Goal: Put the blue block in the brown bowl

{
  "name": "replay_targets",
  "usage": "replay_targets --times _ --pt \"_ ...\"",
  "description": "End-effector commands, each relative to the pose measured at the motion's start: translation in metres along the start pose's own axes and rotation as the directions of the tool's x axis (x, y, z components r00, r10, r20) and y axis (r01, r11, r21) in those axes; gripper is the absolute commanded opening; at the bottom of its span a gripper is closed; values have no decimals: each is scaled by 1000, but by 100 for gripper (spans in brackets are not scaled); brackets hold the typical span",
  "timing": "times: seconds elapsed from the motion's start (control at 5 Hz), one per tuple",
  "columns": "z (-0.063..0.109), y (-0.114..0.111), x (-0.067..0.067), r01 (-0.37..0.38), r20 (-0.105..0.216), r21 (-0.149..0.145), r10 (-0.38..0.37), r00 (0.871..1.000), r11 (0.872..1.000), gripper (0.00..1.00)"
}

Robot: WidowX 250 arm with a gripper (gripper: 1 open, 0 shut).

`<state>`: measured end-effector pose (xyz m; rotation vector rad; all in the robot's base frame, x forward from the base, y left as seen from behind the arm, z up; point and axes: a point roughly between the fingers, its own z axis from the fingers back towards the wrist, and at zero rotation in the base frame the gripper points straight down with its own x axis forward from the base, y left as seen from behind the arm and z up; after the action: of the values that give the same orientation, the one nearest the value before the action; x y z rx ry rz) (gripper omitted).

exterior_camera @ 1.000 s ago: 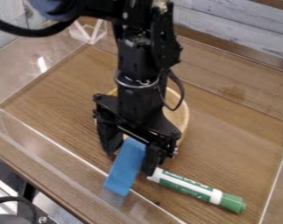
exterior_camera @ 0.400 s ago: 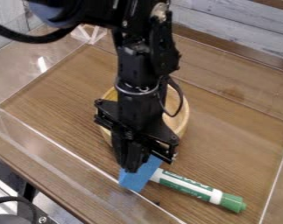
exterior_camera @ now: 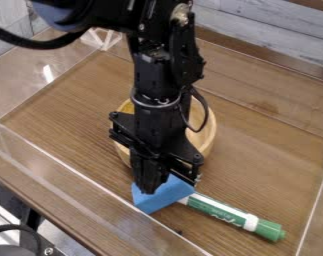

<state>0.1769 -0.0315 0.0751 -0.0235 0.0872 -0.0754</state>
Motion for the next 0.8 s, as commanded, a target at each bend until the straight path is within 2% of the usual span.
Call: replay_targets --times 0.0,0.6 --pt "7 1 6 0 35 -5 0 999 1000 0" --pt "12 1 9 17 57 -12 -16 998 1000 0"
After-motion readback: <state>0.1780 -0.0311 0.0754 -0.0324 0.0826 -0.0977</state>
